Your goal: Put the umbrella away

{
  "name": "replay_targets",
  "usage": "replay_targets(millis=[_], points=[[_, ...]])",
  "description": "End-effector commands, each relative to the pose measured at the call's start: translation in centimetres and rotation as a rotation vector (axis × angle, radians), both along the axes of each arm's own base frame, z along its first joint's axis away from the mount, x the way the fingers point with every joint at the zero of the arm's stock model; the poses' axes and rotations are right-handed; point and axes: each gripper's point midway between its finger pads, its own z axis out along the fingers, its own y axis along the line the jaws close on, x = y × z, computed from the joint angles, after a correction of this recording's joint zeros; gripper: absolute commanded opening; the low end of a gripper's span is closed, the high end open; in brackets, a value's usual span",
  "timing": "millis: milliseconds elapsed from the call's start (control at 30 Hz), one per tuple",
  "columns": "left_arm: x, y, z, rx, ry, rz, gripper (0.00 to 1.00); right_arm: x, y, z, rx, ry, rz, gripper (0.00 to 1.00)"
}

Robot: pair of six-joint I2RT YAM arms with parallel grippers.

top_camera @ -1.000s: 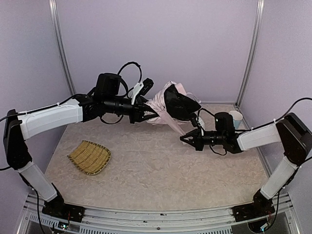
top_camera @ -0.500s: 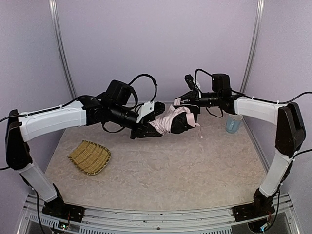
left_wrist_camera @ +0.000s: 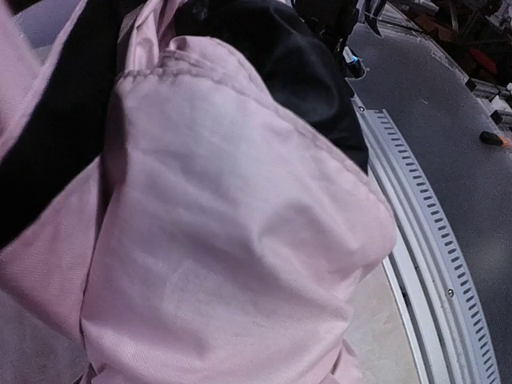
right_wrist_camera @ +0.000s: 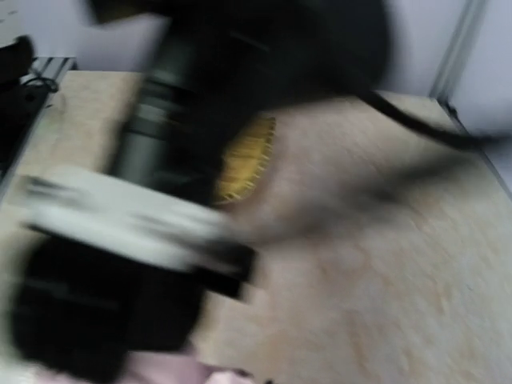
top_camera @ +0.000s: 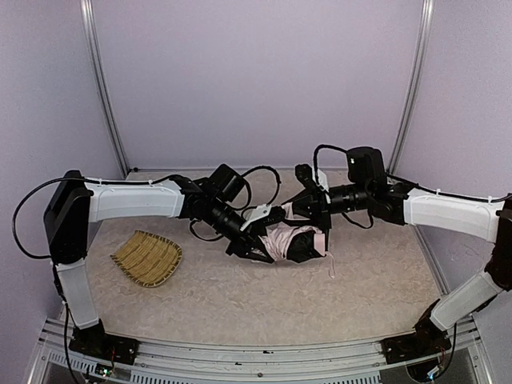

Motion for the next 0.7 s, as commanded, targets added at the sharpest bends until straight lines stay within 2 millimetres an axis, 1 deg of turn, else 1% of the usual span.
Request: replay_targets(millis=[0,100,200,267,367,400,433,567,600,667], points=[[-1.1,1.4,-4.1,0.12,0.294,0.052,0.0,-2.9,0.8,6.2,0.178,-0.264,0.009,0.0],[-0.6,1.0,-4.7,0.119,0.326,0.06,0.0,-5.1,1.9,4.2,0.158,-0.231,0.054,0.0],[0.4,1.1,-5.6,0.126,0.377,0.097,0.0,-7.3,3.0,2.3,0.09,-0.239,0.084,0.0],[1.2,1.4,-6.2,0.134,0.416,0.134,0.0,-8.4,3.3,1.4,0.068,-0.257,0.086,0.0],[2.0,1.5,-7.1,0.154,0.461,0.165,0.0,-10.1,4.0,1.0,0.06,-0.274,0.127,0.0],[2.2,1.5,-7.4,0.159,0.476,0.17,0.0,-10.7,4.4,0.5,0.045,-0.266,0.142,0.0],[2.4,1.5,-7.6,0.16,0.492,0.177,0.0,-10.9,4.5,0.2,0.034,-0.262,0.147,0.0],[2.7,1.8,-8.3,0.159,0.52,0.194,0.0,-11.1,4.2,-3.4,-0.032,-0.224,0.143,0.0],[2.6,1.8,-8.6,0.167,0.524,0.196,0.0,-11.3,4.3,-3.9,-0.034,-0.227,0.148,0.0],[2.7,1.7,-9.9,0.202,0.537,0.213,0.0,-11.4,5.3,-3.7,-0.023,-0.259,0.16,0.0]])
